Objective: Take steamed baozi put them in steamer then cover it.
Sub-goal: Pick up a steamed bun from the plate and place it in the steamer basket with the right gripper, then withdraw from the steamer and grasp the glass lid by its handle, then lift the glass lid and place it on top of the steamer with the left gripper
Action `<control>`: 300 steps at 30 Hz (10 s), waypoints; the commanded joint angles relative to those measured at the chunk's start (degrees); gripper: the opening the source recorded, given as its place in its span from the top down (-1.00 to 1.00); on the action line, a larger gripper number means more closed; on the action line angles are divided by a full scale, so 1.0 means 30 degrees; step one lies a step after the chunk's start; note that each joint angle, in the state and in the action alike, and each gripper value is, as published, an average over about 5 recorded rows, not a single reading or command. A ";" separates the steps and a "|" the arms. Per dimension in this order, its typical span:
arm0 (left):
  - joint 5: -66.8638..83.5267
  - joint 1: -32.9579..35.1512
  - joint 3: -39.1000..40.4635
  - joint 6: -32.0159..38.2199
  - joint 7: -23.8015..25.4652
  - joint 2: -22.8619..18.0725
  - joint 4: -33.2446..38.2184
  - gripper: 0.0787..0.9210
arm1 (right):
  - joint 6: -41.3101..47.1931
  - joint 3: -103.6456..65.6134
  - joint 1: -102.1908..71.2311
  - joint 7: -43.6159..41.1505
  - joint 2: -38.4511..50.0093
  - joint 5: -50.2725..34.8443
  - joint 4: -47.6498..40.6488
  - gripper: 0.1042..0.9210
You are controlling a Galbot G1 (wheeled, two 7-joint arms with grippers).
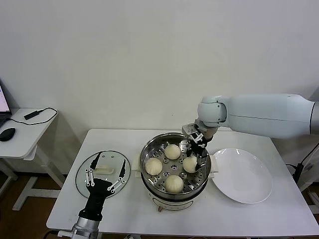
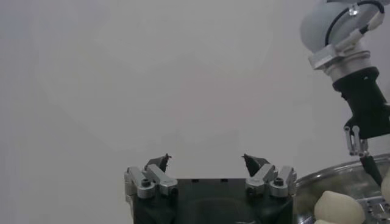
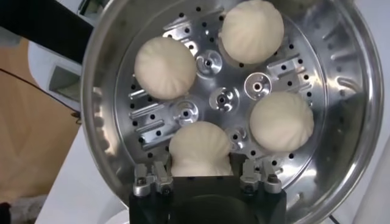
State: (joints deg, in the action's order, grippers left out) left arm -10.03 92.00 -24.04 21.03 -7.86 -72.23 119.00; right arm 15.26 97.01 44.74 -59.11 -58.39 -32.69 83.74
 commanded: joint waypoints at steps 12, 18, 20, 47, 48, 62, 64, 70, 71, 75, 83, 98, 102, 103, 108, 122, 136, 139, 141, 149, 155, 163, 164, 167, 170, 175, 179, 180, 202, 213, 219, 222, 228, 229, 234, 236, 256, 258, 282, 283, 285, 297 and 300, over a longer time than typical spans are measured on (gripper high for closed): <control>-0.0419 0.0007 0.0021 -0.0611 -0.0575 -0.0040 0.0093 -0.77 | -0.0091 -0.0676 -0.0246 0.0260 0.0740 0.0577 0.0427 -0.71; -0.1452 -0.0023 0.0226 -0.1162 -0.1407 -0.0108 0.0237 -0.77 | -0.0430 -0.5599 -0.1240 -0.0551 0.3016 0.0490 0.1135 -0.76; -0.1515 -0.0037 0.0261 -0.1384 -0.1624 -0.0142 0.0356 -0.77 | -0.0848 -0.7405 -0.1721 -0.0251 0.4021 -0.0438 0.1295 -0.76; -0.5902 -0.1570 0.0907 -0.3748 -0.3553 0.0470 -0.0363 -0.77 | -1.2172 -3.6899 -3.0136 2.6401 0.1768 0.4180 0.1556 -0.76; -0.6323 -0.1645 0.0723 -0.3721 -0.3336 0.0569 -0.0589 -0.77 | -1.2279 -3.7844 -3.1057 2.6302 0.1287 0.4497 0.1573 -0.76; -1.3446 -0.2018 -0.0896 -0.3714 -0.2335 0.1949 -0.4926 -0.77 | -1.2968 -4.3823 -3.9511 2.4145 -0.1760 0.5655 0.2770 -0.76; -1.4988 -0.2007 -0.1107 -0.3966 -0.2337 0.2069 -0.5642 -0.77 | -1.2992 -4.4064 -4.0084 2.3810 -0.1875 0.5492 0.2881 -0.76; -1.8952 -0.2197 -0.1739 -0.4801 -0.2337 0.2328 -0.7684 -0.77 | -1.3115 -4.4598 -4.1169 2.3170 -0.2144 0.5063 0.2968 -0.76; -1.9112 -0.2279 -0.1735 -0.4820 -0.2375 0.2368 -0.7986 -0.77 | -1.3139 -4.4632 -4.1277 2.3118 -0.2179 0.5045 0.2957 -0.76; -1.9361 -0.2770 -0.1446 -0.4382 -0.2879 0.2407 -0.9169 -0.77 | -1.3164 -4.4690 -4.1591 2.2934 -0.2351 0.5039 0.2954 -0.76; -1.9461 -0.4452 -0.0217 -0.4178 -0.3803 0.2450 -1.1118 -0.77 | -1.3130 -4.4744 -4.1769 2.2846 -0.2599 0.5205 0.2992 -0.76; -2.0702 -0.5829 -0.0064 -0.5096 -0.4776 0.2130 -1.1807 -0.77 | -1.3176 -4.4708 -4.1968 2.2758 -0.2900 0.5874 0.2767 -0.76; -2.0875 -0.6280 0.0028 -0.5248 -0.4701 0.2127 -1.2230 -0.77 | -1.3119 -4.4681 -4.1994 2.2763 -0.2826 0.5974 0.2800 -0.76; -2.0887 -0.6429 0.0053 -0.5266 -0.4692 0.2113 -1.2360 -0.77 | -1.3105 -4.4681 -4.1988 2.2767 -0.2800 0.5999 0.2787 -0.76; -2.0877 -0.7109 0.0158 -0.5389 -0.4685 0.1990 -1.2838 -0.77 | -1.3107 -4.4701 -4.1965 2.2773 -0.2758 0.6143 0.2626 -0.76; -2.0911 -0.8461 0.0606 -0.5527 -0.4719 0.1767 -1.4483 -0.77 | -1.3144 -4.4804 -4.2053 2.2768 -0.3026 0.6440 0.2642 -0.76; -2.0815 -0.9229 0.0889 -0.5682 -0.4734 0.1458 -1.5282 -0.77 | -1.3181 -4.4778 -4.2070 2.2763 -0.3022 0.6577 0.2614 -0.76; -2.0800 -0.9315 0.0878 -0.5659 -0.4679 0.1477 -1.5406 -0.77 | -1.3181 -4.4768 -4.2083 2.2758 -0.3034 0.6605 0.2621 -0.76; -2.0777 -0.9326 0.0900 -0.5607 -0.4609 0.1488 -1.5480 -0.74 | -1.3183 -4.4765 -4.2065 2.2756 -0.3057 0.6621 0.2590 -0.76; -2.0330 -0.9338 0.1058 -0.5535 -0.4389 0.1413 -1.5591 -0.25 | -1.3181 -4.4774 -4.2009 2.2760 -0.3061 0.6649 0.2587 -0.76; -2.0270 -0.9400 0.1041 -0.5492 -0.4416 0.1285 -1.5688 0.17 | -1.3198 -4.4762 -4.2009 2.2740 -0.3120 0.6720 0.2575 -0.76; -1.9703 -0.9403 0.1037 -0.5503 -0.4322 0.1386 -1.5740 0.68 | -1.3247 -4.4710 -4.1990 2.2713 -0.3262 0.6821 0.2567 -0.76; -1.9474 -0.9366 0.1060 -0.5491 -0.4317 0.1416 -1.5662 0.72 | -1.3243 -4.4708 -4.1988 2.2719 -0.3259 0.6821 0.2600 -0.76; -1.8671 -0.8977 0.1025 -0.5565 -0.4233 0.1543 -1.4694 0.74 | -1.3229 -4.4688 -4.1988 2.2729 -0.3241 0.6826 0.2716 -0.76; -1.8124 -0.8310 0.0536 -0.5808 -0.3993 0.1661 -1.2756 0.74 | -1.3224 -4.4645 -4.1985 2.2729 -0.3235 0.6855 0.2774 -0.76; -1.7746 -0.7312 -0.0875 -0.6386 -0.3446 0.2153 -0.9331 0.74 | -1.3214 -4.4575 -4.1913 2.2739 -0.3253 0.6921 0.2762 -0.76; -1.7551 -0.6675 -0.2244 -0.6675 -0.2895 0.2708 -0.6676 0.74 | -1.3143 -4.4515 -4.1830 2.2771 -0.3209 0.6974 0.2755 -0.76; -1.7487 -0.6492 -0.2461 -0.6753 -0.2756 0.2867 -0.6029 0.74 | -1.3111 -4.4498 -4.1818 2.2778 -0.3175 0.6980 0.2756 -0.76; -1.9213 -0.8731 0.9594 -1.5541 0.3562 0.3396 0.4512 0.74 | -1.2621 -4.4175 -4.1008 2.3077 -0.3391 0.7379 0.1996 -0.76; -2.1805 -1.1912 1.4559 -1.8218 0.5784 0.0767 0.1017 0.74 | -1.2533 -4.4112 -4.0521 2.3229 -0.3895 0.7682 0.1517 -0.76; -2.3016 -1.2445 1.5201 -1.9326 0.6970 -0.0231 -0.0248 0.74 | -1.2526 -4.4125 -4.0407 2.3238 -0.4166 0.7866 0.1346 -0.76; -2.3070 -1.2706 1.5288 -1.9615 0.7076 -0.0646 -0.0982 0.74 | -1.2540 -4.4137 -4.0378 2.3225 -0.4257 0.7936 0.1209 -0.76; -2.3270 -1.3041 1.5167 -1.9930 0.7123 -0.1419 -0.1983 0.74 | -1.2390 -4.4120 -4.0314 2.3230 -0.4247 0.8003 0.1160 -0.76; -2.3296 -1.3064 1.5109 -1.9963 0.7118 -0.1563 -0.2128 0.74 | -1.2369 -4.4111 -4.0284 2.3233 -0.4244 0.8012 0.1149 -0.76; -2.3818 -1.3108 1.5032 -2.0192 0.7086 -0.2226 -0.2645 0.74 | -1.2324 -4.4042 -4.0071 2.3235 -0.4279 0.8074 0.0943 -0.76; -2.4076 -1.3095 1.5074 -2.0321 0.7114 -0.2427 -0.2786 0.74 | -1.2329 -4.4029 -3.9966 2.3232 -0.4325 0.8106 0.0805 -0.76; -2.5169 -1.2974 1.4777 -2.0831 0.8162 -0.2934 -0.3693 0.74 | -1.2350 -4.4109 -3.9731 2.3211 -0.4419 0.8144 0.0387 -0.76; -2.5314 -1.2961 1.4762 -2.0795 0.8334 -0.2932 -0.3694 0.74 | -1.2350 -4.4107 -3.9707 2.3213 -0.4418 0.8154 0.0360 -0.76; -2.6255 -1.2858 1.4695 -2.0367 0.9013 -0.3166 -0.4260 0.74 | -1.2338 -4.4101 -3.9595 2.3226 -0.4384 0.8159 0.0265 -0.76; -2.6291 -1.2846 1.4675 -2.0350 0.9021 -0.3163 -0.4285 0.74 | -1.2339 -4.4101 -3.9592 2.3226 -0.4386 0.8160 0.0265 -0.76; -2.6363 -1.2828 1.4651 -2.0305 0.9045 -0.3140 -0.4312 0.74 | -1.2336 -4.4098 -3.9582 2.3230 -0.4389 0.8157 0.0272 -0.76; -2.6434 -1.2810 1.4583 -2.0079 0.8896 -0.3213 -0.4629 0.74 | -1.2335 -4.4121 -3.9526 2.3239 -0.4403 0.8155 0.0276 -0.76; -2.6458 -1.2789 1.4552 -2.0049 0.8874 -0.3200 -0.4654 0.74 | -1.2335 -4.4127 -3.9515 2.3240 -0.4381 0.8145 0.0256 -0.76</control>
State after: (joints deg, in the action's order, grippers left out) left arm -89.10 53.56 19.78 -39.29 18.98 -81.84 105.24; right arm -21.76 -35.33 -73.83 10.55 -71.55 -8.17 84.50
